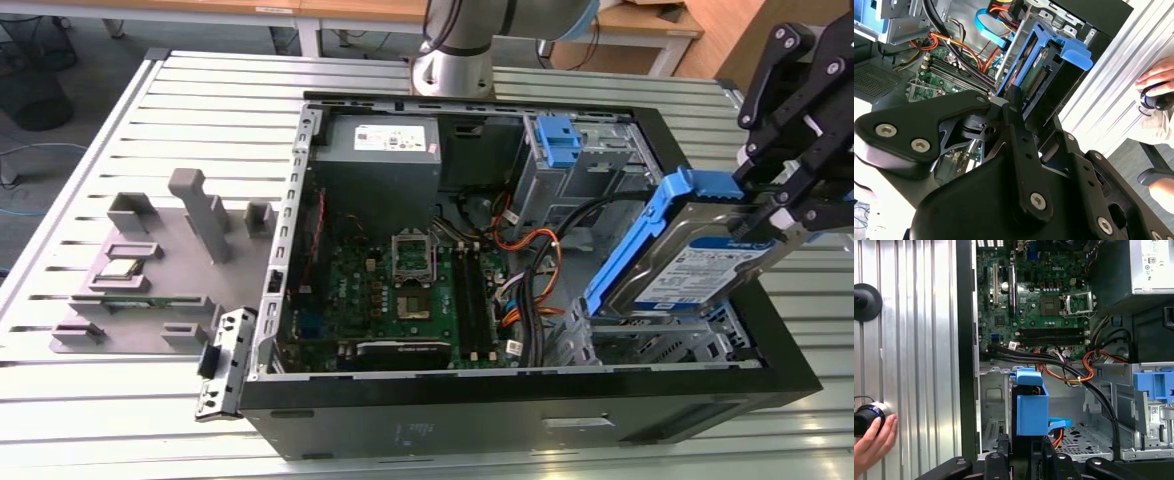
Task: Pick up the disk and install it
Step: 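Insert the disk into the insertion slot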
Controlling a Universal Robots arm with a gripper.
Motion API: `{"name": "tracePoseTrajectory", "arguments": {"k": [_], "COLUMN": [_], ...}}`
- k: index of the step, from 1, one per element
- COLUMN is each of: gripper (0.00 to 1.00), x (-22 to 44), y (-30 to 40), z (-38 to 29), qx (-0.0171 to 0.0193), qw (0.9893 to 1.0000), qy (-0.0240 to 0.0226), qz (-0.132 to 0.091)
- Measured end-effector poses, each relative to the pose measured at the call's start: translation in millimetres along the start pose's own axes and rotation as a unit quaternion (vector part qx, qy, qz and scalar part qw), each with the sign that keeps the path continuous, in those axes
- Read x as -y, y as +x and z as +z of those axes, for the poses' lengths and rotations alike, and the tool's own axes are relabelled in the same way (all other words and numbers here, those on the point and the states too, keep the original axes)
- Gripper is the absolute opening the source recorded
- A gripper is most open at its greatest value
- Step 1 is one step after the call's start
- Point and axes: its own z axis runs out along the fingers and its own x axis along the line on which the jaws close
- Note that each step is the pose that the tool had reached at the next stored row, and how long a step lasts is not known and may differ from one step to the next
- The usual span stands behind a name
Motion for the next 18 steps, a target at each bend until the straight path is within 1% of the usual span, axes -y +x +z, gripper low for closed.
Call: {"name": "tracePoseTrajectory", "arguments": {"k": [6, 12, 14, 18], "gripper": [0.35, 0.35, 0.35, 0.35], "x": [1.7, 1.8, 1.8, 1.8], "y": [-2.0, -2.3, -2.3, -2.6], "z": [4.0, 4.4, 6.2, 6.5], "qx": [0.0000, 0.0000, -0.0001, 0.0001], "qw": [1.0000, 1.0000, 1.0000, 1.0000], "qy": [0.0000, 0.0000, 0.0000, 0.0000], "qz": [0.000, 0.000, 0.000, 0.000]}}
